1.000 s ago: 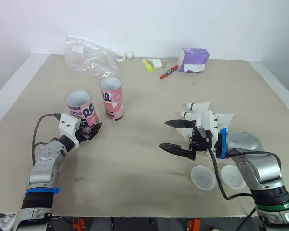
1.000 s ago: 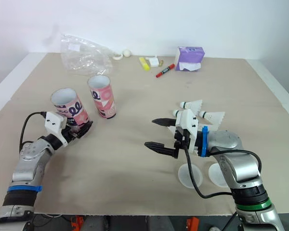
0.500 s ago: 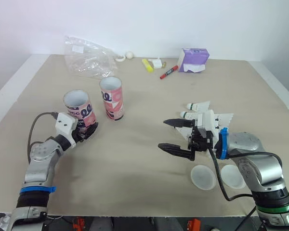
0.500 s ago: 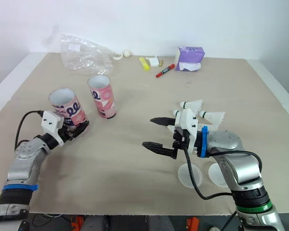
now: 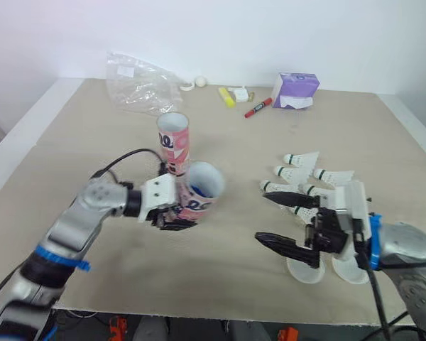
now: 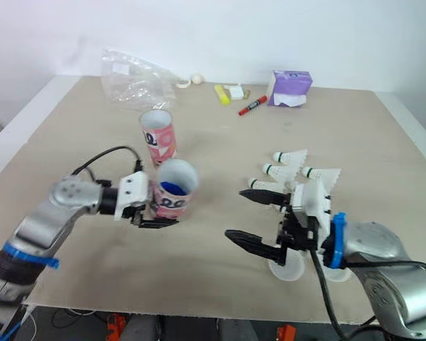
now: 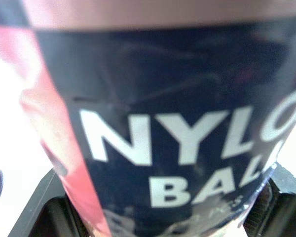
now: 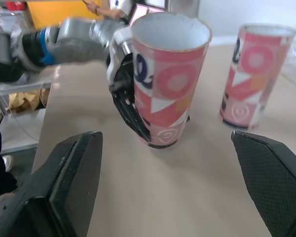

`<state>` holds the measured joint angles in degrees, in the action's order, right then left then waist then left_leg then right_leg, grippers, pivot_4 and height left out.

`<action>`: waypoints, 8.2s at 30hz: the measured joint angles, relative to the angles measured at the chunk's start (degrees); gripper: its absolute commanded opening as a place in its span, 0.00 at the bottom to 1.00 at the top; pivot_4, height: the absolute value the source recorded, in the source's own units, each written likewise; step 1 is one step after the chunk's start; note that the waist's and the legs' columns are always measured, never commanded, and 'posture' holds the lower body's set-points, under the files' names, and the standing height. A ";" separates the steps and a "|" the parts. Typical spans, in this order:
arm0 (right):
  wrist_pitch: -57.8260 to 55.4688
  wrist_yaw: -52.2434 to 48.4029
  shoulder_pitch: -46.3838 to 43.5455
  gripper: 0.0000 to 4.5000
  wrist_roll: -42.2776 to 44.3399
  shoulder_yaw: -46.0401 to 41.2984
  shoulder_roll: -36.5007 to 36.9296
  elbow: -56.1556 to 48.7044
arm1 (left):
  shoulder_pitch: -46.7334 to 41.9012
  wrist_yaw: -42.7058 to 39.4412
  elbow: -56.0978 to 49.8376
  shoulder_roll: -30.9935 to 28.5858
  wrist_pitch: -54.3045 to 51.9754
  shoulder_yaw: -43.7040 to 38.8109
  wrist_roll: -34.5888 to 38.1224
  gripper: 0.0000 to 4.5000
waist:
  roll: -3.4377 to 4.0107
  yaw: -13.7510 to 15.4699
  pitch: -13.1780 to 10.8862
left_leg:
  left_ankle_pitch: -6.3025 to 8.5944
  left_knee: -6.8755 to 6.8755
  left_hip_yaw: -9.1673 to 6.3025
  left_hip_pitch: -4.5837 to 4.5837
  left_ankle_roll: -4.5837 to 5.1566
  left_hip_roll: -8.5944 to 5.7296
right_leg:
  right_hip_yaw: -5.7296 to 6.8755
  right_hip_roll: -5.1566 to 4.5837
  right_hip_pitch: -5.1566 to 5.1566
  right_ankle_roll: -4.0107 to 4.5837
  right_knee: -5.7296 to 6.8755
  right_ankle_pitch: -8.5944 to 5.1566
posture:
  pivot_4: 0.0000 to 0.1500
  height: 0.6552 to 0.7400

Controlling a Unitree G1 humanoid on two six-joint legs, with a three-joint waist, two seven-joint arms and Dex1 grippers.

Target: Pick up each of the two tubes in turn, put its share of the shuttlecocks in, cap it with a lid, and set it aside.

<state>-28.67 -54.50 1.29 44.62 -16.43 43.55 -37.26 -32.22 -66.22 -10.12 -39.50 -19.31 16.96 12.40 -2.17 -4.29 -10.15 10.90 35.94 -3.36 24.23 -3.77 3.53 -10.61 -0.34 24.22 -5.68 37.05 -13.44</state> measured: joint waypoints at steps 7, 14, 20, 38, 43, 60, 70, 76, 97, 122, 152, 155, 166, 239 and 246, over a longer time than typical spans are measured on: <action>-1.00 2.41 7.68 1.00 2.36 -5.26 0.46 -4.25 | -12.36 -6.11 2.27 0.82 -3.20 12.80 -9.72 0.75 | 0.11 -0.12 -0.03 | 0.01 -0.06 -0.06 -0.04 0.03 0.00 | 0.00 0.04 -0.01 0.01 0.04 -0.05 | 1.00 1.00; -1.16 3.67 7.79 1.00 3.49 -5.23 1.16 -4.88 | -15.31 -6.56 2.80 5.03 -8.14 16.07 -14.22 0.75 | 0.12 0.05 -0.03 | 0.00 0.14 -0.07 -0.01 0.03 -0.01 | 0.00 0.04 -0.09 -0.02 0.04 -0.01 | 1.00 1.00; -1.33 6.24 9.58 1.00 3.75 -5.46 0.43 -5.05 | -15.93 -6.39 3.55 6.92 -9.71 16.39 -15.81 0.75 | 0.15 0.29 -0.01 | 0.00 0.26 -0.16 -0.02 0.03 -0.07 | 0.01 0.03 -0.20 -0.05 0.04 -0.01 | 1.00 1.00; -0.53 19.80 28.85 1.00 1.02 -16.49 -12.50 -2.61 | -16.70 -6.44 6.42 9.03 -9.12 16.48 -17.03 0.75 | 0.36 1.32 0.11 | -0.12 0.41 -0.18 -0.08 0.24 -0.20 | -0.01 -0.08 -0.28 -0.02 0.05 0.12 | 1.00 1.00; -1.29 22.34 26.03 1.00 -1.06 -13.21 -12.68 0.43 | -16.75 -6.58 6.41 9.14 -9.25 16.47 -17.07 0.75 | 0.44 1.33 0.12 | -0.12 0.40 -0.18 -0.06 0.24 -0.22 | -0.01 -0.10 -0.27 -0.02 0.05 0.12 | 1.00 1.00; -4.13 27.34 16.95 1.00 -2.76 -8.32 -13.97 7.54 | -16.08 -5.82 4.72 9.22 -10.89 16.33 -17.08 0.75 | 0.50 1.37 0.13 | -0.12 0.38 -0.20 -0.02 0.25 -0.25 | -0.02 -0.09 -0.27 -0.05 0.04 0.11 | 1.00 1.00; -5.89 29.40 12.31 0.69 -3.07 -6.30 -14.97 10.89 | -16.05 -5.53 4.81 9.24 -10.87 16.33 -17.30 0.75 | 0.51 1.36 0.13 | -0.12 0.38 -0.20 -0.02 0.25 -0.27 | -0.03 -0.10 -0.28 -0.05 0.04 0.10 | 1.00 1.00; -5.81 29.50 11.05 0.21 -4.44 -6.21 -14.96 13.14 | -16.05 -5.52 4.90 9.32 -10.70 16.33 -17.33 0.75 | 0.53 1.40 0.14 | -0.13 0.39 -0.20 -0.01 0.26 -0.28 | -0.03 -0.10 -0.29 -0.05 0.04 0.10 | 1.00 1.00; -1.42 12.10 17.15 0.01 -7.18 -15.30 5.49 -2.74 | -18.16 -6.31 11.52 10.96 -5.63 16.20 -17.12 0.75 | 0.64 1.33 0.15 | -0.23 0.46 -0.23 -0.05 0.41 -0.51 | -0.26 -0.13 -0.41 -0.12 0.04 0.09 | 1.00 1.00; 13.35 -2.27 -11.29 0.82 -19.92 6.25 17.40 -1.77 | -19.05 -6.84 11.08 11.87 -9.80 16.25 -16.98 0.75 | 0.33 1.30 0.04 | -0.23 0.47 -0.32 0.07 0.38 -0.63 | -0.17 -0.27 -0.48 -0.24 -0.05 0.01 | 1.00 1.00; -13.03 35.04 -3.61 0.99 -4.30 -1.37 -19.50 12.06 | -18.98 -6.67 11.15 11.34 -9.84 16.33 -17.18 0.75 | 0.92 0.46 0.08 | -0.30 0.44 -0.64 -0.02 0.48 -0.64 | -0.08 -0.14 -0.69 -0.19 -0.02 0.03 | 1.00 1.00; -13.79 34.98 -5.19 0.99 -4.29 0.45 -20.26 13.94 | -18.98 -6.65 11.14 11.35 -9.86 16.32 -17.17 0.75 | 0.92 0.39 0.08 | -0.30 0.44 -0.65 -0.02 0.49 -0.64 | -0.07 -0.14 -0.70 -0.19 -0.02 0.03 | 1.00 1.00; -14.68 36.20 -11.60 0.65 -5.31 2.84 -22.11 21.25 | -18.86 -6.58 10.50 11.09 -10.75 16.24 -17.20 0.75 | 0.93 0.06 0.08 | -0.30 0.42 -0.67 0.01 0.49 -0.65 | -0.08 -0.14 -0.70 -0.22 -0.03 0.02 | 1.00 1.00; -1.64 13.94 10.03 0.98 -4.55 -22.19 -6.60 19.44 | -18.99 -6.00 13.46 13.26 -8.03 15.97 -17.91 0.75 | 0.96 0.81 0.09 | -0.35 0.45 -0.68 -0.09 0.56 -0.89 | -0.08 -0.37 -0.86 -0.32 -0.08 -0.11 | 1.00 1.00; -2.48 15.05 7.42 0.98 -5.61 -15.57 -7.49 22.13 | -18.99 -6.30 13.46 13.24 -8.04 15.88 -18.02 0.75 | 1.03 0.47 0.11 | -0.35 0.45 -0.66 -0.06 0.56 -0.96 | -0.07 -0.46 -0.86 -0.32 -0.08 -0.11 | 1.00 1.00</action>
<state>-31.15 -39.45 8.71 39.01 -32.00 36.06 -15.13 -51.22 -72.52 3.34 -26.26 -27.36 32.85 -5.63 -1.14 -3.82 -10.04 10.55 36.39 -4.02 24.17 -3.22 2.58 -10.68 -0.79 23.36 -6.01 36.97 -13.55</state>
